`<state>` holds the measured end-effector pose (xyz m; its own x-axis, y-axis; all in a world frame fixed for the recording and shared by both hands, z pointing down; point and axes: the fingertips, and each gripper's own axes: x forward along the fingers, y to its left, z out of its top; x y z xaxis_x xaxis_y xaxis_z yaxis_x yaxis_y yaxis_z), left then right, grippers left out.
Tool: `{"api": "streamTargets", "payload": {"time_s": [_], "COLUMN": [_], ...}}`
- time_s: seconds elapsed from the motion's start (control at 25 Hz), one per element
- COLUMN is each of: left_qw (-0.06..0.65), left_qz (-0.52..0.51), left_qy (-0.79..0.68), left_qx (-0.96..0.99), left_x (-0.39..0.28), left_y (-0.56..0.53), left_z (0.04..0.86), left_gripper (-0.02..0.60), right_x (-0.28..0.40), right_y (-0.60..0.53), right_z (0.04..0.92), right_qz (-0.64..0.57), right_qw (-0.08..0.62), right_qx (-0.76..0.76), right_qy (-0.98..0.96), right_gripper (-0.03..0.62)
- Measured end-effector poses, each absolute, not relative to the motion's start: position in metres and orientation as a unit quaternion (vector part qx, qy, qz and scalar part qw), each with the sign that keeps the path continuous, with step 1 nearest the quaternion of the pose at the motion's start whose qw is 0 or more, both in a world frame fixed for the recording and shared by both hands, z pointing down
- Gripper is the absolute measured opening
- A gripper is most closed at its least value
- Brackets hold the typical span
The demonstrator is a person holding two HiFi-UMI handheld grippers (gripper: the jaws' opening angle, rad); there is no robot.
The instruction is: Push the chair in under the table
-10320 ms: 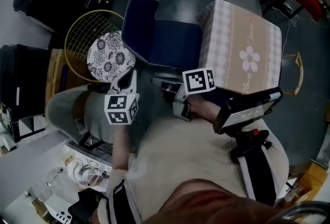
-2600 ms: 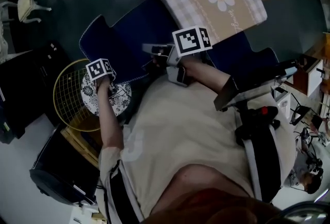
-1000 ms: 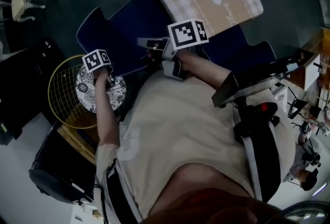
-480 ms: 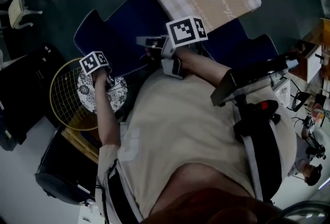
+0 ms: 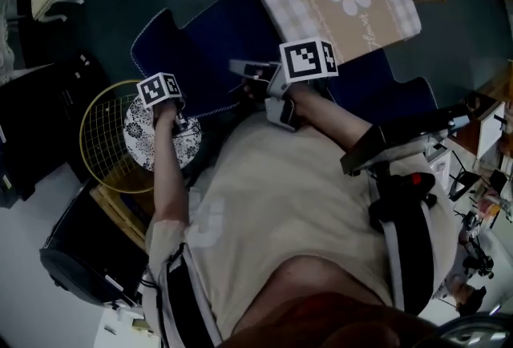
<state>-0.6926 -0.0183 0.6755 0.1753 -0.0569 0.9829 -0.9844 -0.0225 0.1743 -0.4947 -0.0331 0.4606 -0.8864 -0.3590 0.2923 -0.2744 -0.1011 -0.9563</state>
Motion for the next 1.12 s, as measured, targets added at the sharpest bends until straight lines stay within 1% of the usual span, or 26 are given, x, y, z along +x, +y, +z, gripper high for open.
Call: {"api": "streamTargets", "payload": {"time_s": [0.52, 0.64, 0.76, 0.84, 1.0, 1.12], "left_qw": [0.517, 0.54, 0.587, 0.606, 0.619, 0.617], "left_qz": [0.442, 0.408, 0.336, 0.295, 0.259, 0.259], "left_qy": [-0.467, -0.474, -0.488, -0.499, -0.515, -0.51], "left_qx": [0.566, 0.564, 0.553, 0.544, 0.533, 0.54], "left_x": [-0.693, -0.693, -0.698, -0.7, -0.701, -0.698], "left_y": [-0.034, -0.036, -0.038, -0.039, -0.041, -0.055], "left_z": [0.673, 0.672, 0.673, 0.672, 0.67, 0.669], "left_gripper": [0.142, 0.129, 0.11, 0.104, 0.098, 0.098], "right_x": [-0.495, -0.494, -0.497, -0.497, -0.499, -0.502], "right_y": [-0.03, -0.031, -0.031, -0.032, -0.028, -0.026], "right_z": [0.463, 0.464, 0.462, 0.462, 0.463, 0.463], "right_qz": [-0.703, -0.702, -0.7, -0.699, -0.7, -0.701], "right_qw": [0.022, 0.022, 0.019, 0.019, 0.013, 0.006], "right_qx": [-0.238, -0.239, -0.236, -0.235, -0.231, -0.227], "right_qy": [0.67, 0.67, 0.674, 0.675, 0.675, 0.676], "right_gripper": [0.011, 0.011, 0.011, 0.011, 0.011, 0.011]}}
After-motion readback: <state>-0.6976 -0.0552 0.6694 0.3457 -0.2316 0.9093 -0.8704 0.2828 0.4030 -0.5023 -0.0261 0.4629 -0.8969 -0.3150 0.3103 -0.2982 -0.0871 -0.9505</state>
